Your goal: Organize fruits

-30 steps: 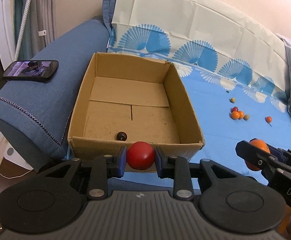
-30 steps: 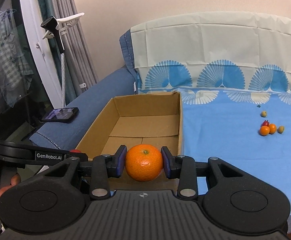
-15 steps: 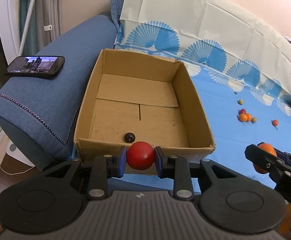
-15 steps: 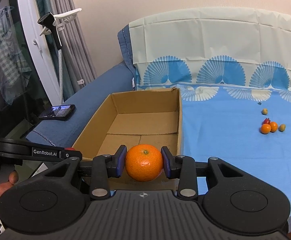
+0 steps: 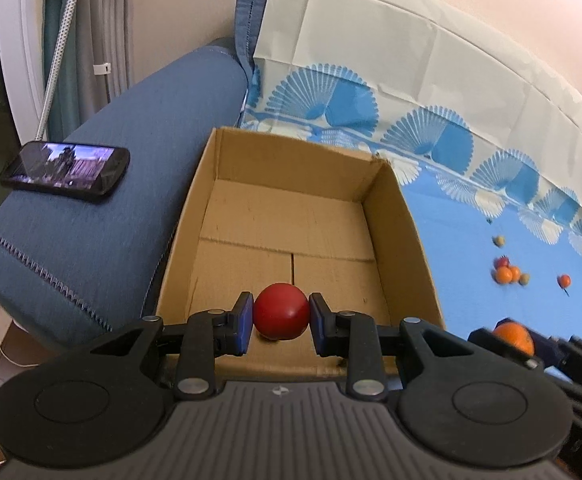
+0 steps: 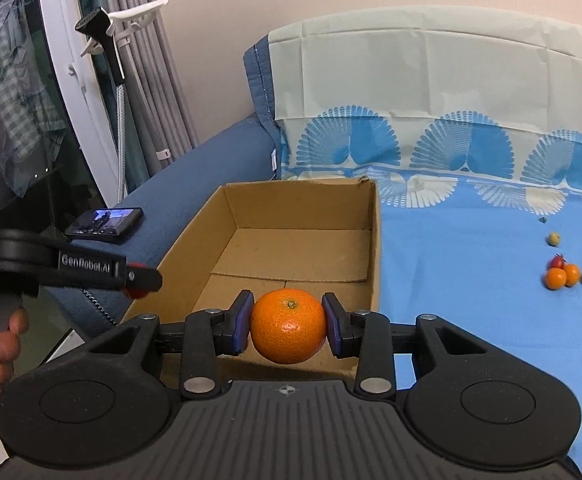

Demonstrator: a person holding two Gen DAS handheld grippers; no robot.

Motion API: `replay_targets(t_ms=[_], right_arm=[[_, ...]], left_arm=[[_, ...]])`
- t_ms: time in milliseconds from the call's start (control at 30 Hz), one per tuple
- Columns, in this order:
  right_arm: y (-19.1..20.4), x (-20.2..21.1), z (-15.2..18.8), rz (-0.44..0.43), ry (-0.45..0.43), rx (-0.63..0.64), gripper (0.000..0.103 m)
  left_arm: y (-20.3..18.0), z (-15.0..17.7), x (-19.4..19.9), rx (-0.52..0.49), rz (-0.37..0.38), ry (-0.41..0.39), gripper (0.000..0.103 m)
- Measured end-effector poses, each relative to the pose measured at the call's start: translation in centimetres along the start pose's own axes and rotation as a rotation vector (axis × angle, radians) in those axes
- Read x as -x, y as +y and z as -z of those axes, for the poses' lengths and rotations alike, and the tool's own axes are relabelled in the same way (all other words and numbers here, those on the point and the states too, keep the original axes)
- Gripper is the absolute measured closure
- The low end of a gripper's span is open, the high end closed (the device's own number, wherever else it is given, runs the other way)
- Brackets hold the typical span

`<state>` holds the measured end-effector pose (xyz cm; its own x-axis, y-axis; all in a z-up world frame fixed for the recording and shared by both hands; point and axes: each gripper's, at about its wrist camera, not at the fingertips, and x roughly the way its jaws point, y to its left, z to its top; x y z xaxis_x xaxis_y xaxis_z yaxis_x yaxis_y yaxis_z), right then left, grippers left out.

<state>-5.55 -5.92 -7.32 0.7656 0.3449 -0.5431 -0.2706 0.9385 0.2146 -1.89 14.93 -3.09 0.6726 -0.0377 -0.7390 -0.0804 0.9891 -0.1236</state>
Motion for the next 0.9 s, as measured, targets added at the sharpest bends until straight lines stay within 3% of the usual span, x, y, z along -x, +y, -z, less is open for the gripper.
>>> replay_targets(t_ms=[300,633,900], right_arm=[[-0.5,-5.8,-1.3,-0.023,0.059,0.035,0.064],[-0.3,-11.8,-0.6,-0.029,0.183,0.090,0.064],[0.0,-13.8,0.7,-0.014,0.249,0.156,0.064]], left_arm=[[0.8,-1.8,-5.1,0.007,-0.062,0.031,0.070],[1.3,-1.2,-10.4,-0.007,-0.108,0.109,0.070],[1.5,0.0,-13.9,-0.052,-0.154,0.159,0.070]])
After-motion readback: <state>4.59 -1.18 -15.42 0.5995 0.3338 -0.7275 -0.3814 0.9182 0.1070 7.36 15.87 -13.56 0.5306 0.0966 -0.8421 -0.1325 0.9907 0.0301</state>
